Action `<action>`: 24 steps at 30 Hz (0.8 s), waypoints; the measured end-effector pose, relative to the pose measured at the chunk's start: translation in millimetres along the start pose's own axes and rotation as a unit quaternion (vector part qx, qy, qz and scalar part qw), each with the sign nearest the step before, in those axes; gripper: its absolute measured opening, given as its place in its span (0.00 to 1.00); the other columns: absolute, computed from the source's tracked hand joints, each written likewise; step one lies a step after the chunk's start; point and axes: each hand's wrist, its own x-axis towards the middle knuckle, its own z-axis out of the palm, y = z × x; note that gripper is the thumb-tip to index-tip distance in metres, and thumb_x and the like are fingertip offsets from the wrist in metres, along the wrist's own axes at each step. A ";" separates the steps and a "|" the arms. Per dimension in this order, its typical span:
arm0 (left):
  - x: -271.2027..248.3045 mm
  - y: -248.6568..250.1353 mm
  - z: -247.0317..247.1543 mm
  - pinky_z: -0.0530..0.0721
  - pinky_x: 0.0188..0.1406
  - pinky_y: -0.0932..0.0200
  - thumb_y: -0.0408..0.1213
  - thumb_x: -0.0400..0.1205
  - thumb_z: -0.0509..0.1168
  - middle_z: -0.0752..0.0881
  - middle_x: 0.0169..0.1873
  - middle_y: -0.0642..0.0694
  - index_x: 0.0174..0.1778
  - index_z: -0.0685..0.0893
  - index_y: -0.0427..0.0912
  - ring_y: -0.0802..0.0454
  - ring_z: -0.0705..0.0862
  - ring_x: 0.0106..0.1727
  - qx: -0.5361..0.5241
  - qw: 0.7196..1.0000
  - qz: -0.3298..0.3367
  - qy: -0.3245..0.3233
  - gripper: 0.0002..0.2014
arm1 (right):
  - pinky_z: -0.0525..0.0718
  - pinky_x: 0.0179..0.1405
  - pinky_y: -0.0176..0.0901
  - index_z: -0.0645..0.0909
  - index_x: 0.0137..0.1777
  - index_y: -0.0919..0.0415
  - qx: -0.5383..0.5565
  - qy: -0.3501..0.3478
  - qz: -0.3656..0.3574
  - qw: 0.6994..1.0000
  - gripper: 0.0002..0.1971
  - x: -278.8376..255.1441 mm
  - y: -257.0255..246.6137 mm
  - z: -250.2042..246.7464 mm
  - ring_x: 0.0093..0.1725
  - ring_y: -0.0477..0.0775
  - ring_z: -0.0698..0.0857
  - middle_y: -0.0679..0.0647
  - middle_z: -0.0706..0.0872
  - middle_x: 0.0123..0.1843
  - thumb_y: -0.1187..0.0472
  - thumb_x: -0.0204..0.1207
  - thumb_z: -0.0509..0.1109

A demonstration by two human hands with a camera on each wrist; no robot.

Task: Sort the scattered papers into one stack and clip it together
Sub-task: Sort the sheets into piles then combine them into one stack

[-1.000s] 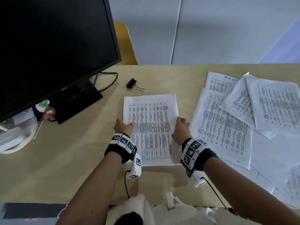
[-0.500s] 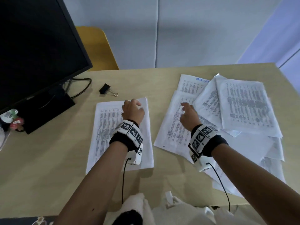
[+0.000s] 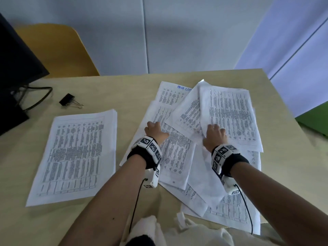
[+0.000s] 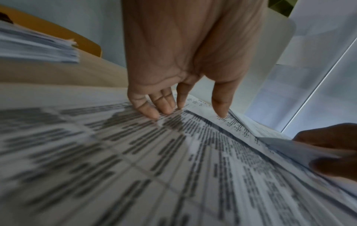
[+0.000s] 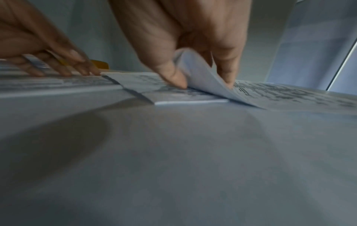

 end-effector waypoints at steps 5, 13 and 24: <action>13.6 31.2 10.5 0.68 0.74 0.49 0.46 0.79 0.65 0.64 0.72 0.37 0.70 0.73 0.37 0.38 0.65 0.75 -0.040 0.999 -0.017 -0.013 0.26 | 0.78 0.47 0.43 0.76 0.39 0.64 0.073 0.063 -0.042 0.994 0.10 7.7 17.0 -13.2 0.39 0.56 0.78 0.54 0.78 0.32 0.71 0.78 0.55; 15.1 46.8 17.4 0.87 0.49 0.51 0.18 0.76 0.61 0.81 0.52 0.39 0.70 0.69 0.34 0.46 0.83 0.42 -0.264 0.963 -0.026 -0.056 0.25 | 0.86 0.30 0.51 0.65 0.71 0.53 0.350 0.089 -0.092 0.928 0.26 6.9 0.2 -41.1 0.31 0.61 0.81 0.58 0.83 0.39 0.76 0.77 0.50; 11.9 37.2 -14.5 0.79 0.50 0.60 0.58 0.78 0.57 0.81 0.46 0.40 0.52 0.82 0.41 0.49 0.78 0.48 -0.170 0.980 0.071 -0.082 0.23 | 0.84 0.51 0.44 0.79 0.54 0.64 0.114 0.034 -0.162 0.980 0.10 2.0 -13.4 -5.3 0.48 0.57 0.84 0.60 0.87 0.51 0.64 0.78 0.60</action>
